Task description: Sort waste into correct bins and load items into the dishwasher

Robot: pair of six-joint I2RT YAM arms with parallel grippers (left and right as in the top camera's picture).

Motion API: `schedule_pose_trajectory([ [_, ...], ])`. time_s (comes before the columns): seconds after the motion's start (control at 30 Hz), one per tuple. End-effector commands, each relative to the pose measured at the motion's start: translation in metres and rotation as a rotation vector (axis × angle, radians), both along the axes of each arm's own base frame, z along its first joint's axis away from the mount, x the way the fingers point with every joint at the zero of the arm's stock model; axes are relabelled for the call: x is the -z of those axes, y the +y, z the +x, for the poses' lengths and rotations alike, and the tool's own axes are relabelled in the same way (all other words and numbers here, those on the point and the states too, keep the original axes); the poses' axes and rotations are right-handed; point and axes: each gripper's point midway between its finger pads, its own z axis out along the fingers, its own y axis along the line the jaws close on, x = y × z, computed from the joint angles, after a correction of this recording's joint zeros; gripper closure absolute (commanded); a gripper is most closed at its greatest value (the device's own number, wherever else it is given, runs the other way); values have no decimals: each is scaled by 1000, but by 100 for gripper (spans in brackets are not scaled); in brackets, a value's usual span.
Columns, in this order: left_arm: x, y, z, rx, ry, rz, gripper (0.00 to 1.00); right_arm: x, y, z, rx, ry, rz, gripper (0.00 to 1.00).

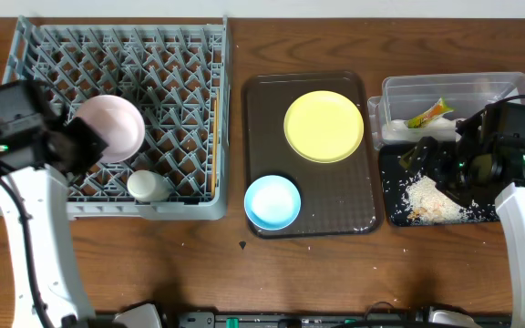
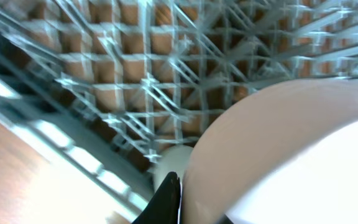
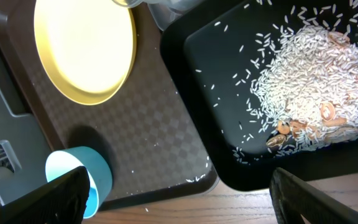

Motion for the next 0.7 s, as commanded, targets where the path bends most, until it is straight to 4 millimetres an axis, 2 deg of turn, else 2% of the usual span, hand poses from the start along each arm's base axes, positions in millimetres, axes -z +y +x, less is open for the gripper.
schedule_pose_trajectory([
  [0.0,-23,18,-2,-5,95,428,92,1,-1,0,-10,-3,1,9],
  [0.2,-56,-8,23,34,125,914,92,1,-1,0,-11,-3,2,9],
  [0.27,-60,-21,36,71,146,1044,93,1,-1,0,-11,-3,2,9],
  [0.4,-40,-41,58,163,223,1170,93,1,-1,0,-10,-3,2,10],
  [0.53,-21,-45,73,151,303,1328,93,1,-1,0,-11,-4,1,9],
  [0.67,-2,-51,82,174,339,1371,93,1,-1,1,-11,-7,1,9],
])
